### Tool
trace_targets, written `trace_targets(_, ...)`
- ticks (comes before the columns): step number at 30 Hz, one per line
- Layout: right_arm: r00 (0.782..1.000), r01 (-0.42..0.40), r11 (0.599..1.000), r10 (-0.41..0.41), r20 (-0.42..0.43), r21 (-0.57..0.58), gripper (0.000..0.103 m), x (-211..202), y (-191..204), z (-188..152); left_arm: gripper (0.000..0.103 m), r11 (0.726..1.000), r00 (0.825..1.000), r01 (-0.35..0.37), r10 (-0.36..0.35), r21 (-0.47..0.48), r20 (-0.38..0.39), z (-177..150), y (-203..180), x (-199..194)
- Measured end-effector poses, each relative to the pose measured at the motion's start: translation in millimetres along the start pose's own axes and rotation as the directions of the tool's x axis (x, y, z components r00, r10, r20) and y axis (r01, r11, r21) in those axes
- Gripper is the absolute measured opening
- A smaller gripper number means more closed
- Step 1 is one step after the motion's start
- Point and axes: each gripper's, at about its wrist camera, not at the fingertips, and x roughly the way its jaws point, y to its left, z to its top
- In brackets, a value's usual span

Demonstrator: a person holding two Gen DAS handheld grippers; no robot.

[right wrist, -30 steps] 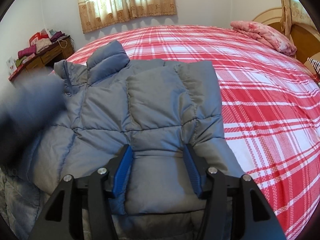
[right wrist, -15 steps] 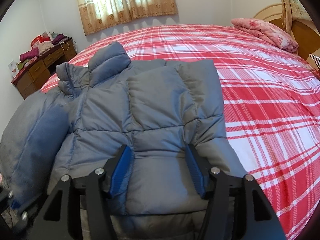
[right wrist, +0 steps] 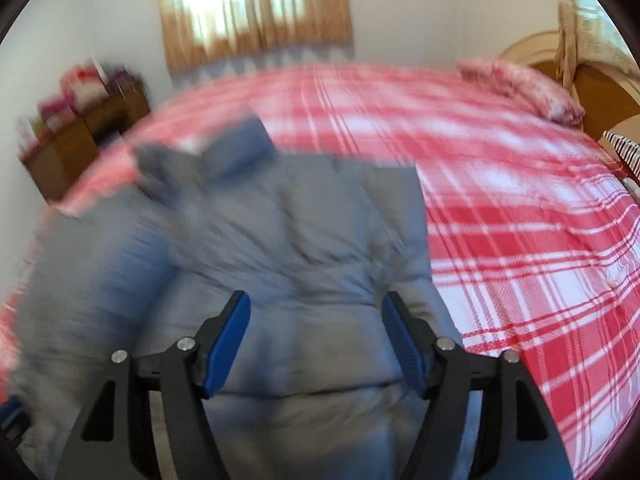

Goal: Fold large clothes

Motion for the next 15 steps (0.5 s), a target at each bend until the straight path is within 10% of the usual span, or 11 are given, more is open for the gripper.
trace_targets(3, 0.991, -0.115, 0.987, 0.122, 0.061, -0.11, 0.1, -25, 57, 3, 0.009, 0.979, 0.995, -0.098, 0.097, -0.178, -0.015, 1, 46, -1)
trace_targets(8, 0.99, -0.121, 0.944, 0.136, 0.027, -0.308, 0.102, -1, 144, -8, 0.009, 0.95, 0.984, -0.174, 0.175, -0.26, -0.021, 12, 77, -9)
trace_targets(10, 0.998, -0.06, 0.929, 0.053, -0.027, -0.366, 0.088, 23, 156, -15, 0.009, 0.949, 0.983, -0.179, 0.182, -0.26, -0.009, 20, 77, -10)
trace_targets(12, 0.994, -0.06, 0.94, 0.026, -0.105, -0.337, 0.04, 40, 141, -18, 0.009, 0.951, 0.985, -0.166, 0.172, -0.261, -0.001, 25, 79, -12)
trace_targets(15, 0.991, -0.106, 0.983, 0.093, -0.093, -0.151, 0.018, 24, 90, -7, 0.009, 0.95, 0.989, -0.137, 0.146, -0.279, 0.012, 33, 81, -9)
